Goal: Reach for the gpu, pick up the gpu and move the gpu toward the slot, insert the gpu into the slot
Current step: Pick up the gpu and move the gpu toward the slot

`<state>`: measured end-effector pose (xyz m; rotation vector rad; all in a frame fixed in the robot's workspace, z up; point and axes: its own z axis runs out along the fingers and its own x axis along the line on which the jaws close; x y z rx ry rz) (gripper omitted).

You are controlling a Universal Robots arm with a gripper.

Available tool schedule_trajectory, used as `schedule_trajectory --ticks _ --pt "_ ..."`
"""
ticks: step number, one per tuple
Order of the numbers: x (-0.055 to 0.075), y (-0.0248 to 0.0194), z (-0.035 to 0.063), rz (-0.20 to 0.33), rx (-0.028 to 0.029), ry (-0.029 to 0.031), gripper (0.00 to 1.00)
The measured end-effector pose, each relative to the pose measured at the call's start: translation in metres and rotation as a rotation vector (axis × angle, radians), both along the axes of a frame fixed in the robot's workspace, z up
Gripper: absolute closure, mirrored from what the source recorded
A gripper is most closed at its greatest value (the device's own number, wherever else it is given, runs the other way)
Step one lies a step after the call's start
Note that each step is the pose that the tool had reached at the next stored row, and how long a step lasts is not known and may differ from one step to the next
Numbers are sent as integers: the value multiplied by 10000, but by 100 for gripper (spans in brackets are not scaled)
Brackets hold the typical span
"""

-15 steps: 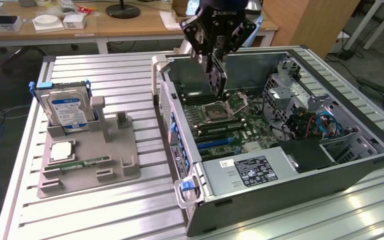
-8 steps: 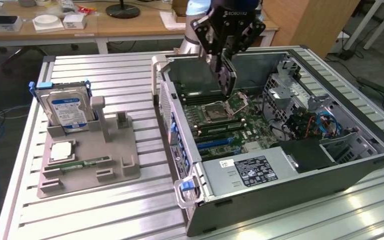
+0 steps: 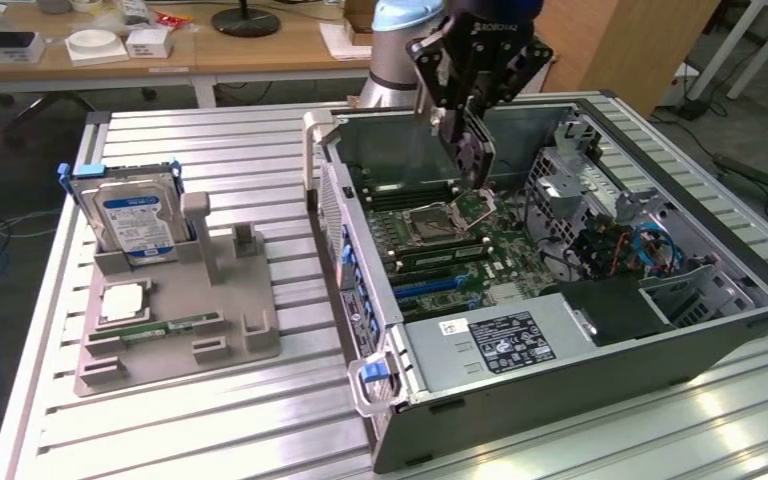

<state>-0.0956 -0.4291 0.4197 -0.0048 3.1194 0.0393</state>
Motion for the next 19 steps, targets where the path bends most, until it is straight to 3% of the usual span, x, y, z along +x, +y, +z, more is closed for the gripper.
schedule_trajectory --ticks 19 --pt "626 0 -5 -2 4 0 73"
